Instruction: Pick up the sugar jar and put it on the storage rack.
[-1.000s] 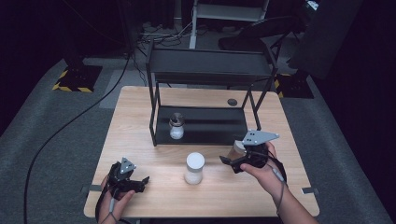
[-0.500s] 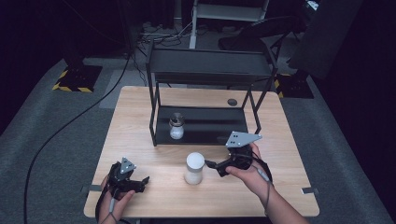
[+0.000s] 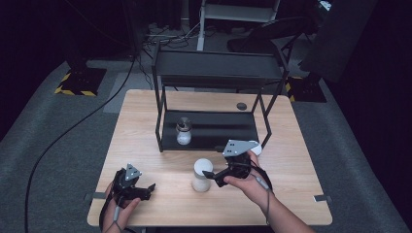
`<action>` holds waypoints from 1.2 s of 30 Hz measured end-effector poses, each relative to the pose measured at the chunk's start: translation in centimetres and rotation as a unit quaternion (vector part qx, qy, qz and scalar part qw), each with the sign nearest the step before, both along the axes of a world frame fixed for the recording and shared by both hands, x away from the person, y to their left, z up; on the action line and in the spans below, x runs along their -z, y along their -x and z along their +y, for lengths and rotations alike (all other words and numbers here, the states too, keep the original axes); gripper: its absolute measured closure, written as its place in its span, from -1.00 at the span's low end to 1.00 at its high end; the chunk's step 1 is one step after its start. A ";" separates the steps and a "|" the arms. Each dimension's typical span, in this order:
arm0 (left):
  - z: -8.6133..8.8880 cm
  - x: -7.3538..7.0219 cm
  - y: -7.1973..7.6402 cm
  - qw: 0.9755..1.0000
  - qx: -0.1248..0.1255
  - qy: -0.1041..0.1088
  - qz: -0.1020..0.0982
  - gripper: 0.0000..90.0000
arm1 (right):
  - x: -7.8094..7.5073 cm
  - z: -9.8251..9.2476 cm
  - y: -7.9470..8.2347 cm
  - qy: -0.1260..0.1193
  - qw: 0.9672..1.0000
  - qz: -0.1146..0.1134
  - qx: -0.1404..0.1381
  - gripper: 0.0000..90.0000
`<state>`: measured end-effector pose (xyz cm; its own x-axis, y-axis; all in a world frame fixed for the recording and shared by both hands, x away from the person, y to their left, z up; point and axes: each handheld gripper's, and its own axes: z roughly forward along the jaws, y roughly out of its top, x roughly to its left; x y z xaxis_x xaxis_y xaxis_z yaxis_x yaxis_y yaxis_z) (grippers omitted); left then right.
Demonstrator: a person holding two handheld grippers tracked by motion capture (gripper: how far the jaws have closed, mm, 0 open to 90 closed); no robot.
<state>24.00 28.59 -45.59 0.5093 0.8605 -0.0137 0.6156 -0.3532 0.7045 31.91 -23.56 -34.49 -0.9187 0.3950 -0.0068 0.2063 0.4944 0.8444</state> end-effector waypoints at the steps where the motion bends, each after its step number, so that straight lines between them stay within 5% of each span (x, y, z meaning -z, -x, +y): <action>1: 0.0 0.0 0.0 1.000 0.000 0.000 0.000 -0.90 | 0.1 0.1 0.0 0.001 1.000 0.001 -0.001 -0.89; 21: 0.0 0.0 0.0 1.000 0.000 0.000 0.000 -0.90 | 2.4 2.1 -1.0 0.010 1.000 0.028 -0.009 -0.82; 36: 0.0 0.0 0.0 1.000 -0.001 0.000 0.000 -0.91 | 2.9 3.7 -1.3 0.053 0.998 0.014 -0.032 -0.26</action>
